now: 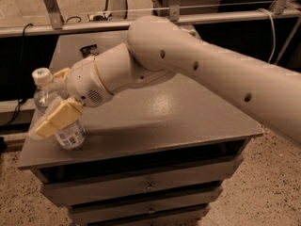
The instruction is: Knock blue plastic bottle over
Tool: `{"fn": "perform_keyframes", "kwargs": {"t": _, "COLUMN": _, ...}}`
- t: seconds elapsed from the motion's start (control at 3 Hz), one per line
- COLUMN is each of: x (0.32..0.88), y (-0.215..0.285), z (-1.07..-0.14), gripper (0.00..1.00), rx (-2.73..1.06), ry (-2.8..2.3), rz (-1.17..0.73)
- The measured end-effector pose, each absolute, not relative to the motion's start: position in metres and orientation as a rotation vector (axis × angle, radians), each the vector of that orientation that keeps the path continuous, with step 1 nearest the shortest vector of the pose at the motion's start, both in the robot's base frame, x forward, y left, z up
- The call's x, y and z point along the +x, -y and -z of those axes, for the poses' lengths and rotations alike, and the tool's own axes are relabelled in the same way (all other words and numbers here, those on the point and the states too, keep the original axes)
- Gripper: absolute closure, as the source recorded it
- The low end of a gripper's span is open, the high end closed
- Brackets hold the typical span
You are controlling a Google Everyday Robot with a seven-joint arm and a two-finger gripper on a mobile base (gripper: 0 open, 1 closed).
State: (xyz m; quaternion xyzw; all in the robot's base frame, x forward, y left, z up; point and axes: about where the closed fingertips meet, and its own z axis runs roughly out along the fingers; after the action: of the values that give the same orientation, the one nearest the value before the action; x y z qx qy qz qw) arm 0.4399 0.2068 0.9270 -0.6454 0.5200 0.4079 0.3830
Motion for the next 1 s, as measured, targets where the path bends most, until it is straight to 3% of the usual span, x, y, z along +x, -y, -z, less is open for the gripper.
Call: {"fn": "perform_keyframes", "kwargs": {"t": 1.0, "x": 0.4427, "y": -0.2153, "z": -0.9215, "gripper": 0.94, "rx": -1.614, "ry": -1.337, "rz": -1.064}}
